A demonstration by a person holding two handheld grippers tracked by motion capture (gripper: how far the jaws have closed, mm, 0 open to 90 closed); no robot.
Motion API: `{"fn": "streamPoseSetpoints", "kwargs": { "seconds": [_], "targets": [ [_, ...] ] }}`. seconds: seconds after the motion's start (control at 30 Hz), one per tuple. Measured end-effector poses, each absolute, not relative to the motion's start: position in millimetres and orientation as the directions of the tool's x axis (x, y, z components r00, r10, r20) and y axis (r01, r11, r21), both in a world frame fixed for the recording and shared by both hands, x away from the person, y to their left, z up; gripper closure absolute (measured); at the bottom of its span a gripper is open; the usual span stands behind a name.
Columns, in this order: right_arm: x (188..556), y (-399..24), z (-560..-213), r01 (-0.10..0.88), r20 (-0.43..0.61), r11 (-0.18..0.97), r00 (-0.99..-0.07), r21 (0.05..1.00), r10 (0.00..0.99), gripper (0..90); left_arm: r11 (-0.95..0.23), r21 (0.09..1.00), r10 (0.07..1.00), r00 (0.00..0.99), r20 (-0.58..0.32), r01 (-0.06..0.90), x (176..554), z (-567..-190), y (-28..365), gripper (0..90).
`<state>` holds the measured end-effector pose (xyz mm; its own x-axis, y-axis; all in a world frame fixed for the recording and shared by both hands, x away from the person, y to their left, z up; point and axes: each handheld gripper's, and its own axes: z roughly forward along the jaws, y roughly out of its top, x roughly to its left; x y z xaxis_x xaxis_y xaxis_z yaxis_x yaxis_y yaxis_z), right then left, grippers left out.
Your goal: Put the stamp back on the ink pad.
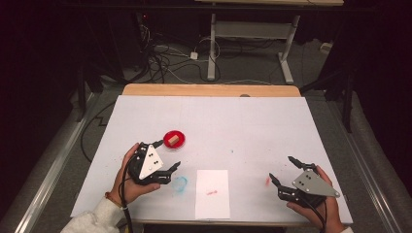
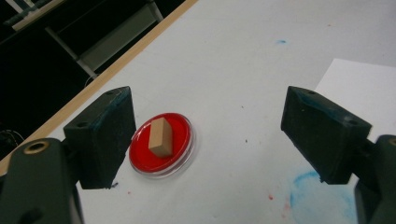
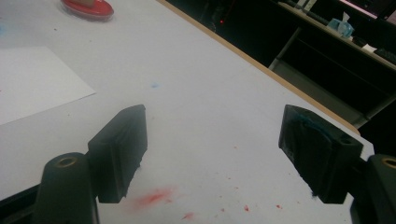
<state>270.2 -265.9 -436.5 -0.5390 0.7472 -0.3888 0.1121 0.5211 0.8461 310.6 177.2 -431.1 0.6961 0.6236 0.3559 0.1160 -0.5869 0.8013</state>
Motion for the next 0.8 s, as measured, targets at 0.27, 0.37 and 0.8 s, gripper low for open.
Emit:
{"fn": "streamPoseSetpoints", "kwargs": {
  "seconds": [0.27, 0.37, 0.8],
  "targets": [
    [269.4, -267.9, -436.7, 0.123, -0.386, 0.519, -0.531, 0.846, 0.754, 24.2, -0.621, 0.773, 0.613, 0.695, 0.375, 0.131, 304.2, -445.7, 187.5, 17.2],
    [270.0, -267.4, -437.5, 0.126, -0.387, 0.522, -0.532, 0.843, 0.753, 24.3, -0.615, 0.775, 0.620, 0.695, 0.363, 0.145, 301.4, -449.9, 192.2, 17.3],
    [270.7, -264.2, -440.6, 0.133, -0.386, 0.529, -0.541, 0.838, 0.747, 24.7, -0.607, 0.767, 0.648, 0.688, 0.327, 0.207, 286.2, -470.7, 215.8, 17.2]
  ]
}}
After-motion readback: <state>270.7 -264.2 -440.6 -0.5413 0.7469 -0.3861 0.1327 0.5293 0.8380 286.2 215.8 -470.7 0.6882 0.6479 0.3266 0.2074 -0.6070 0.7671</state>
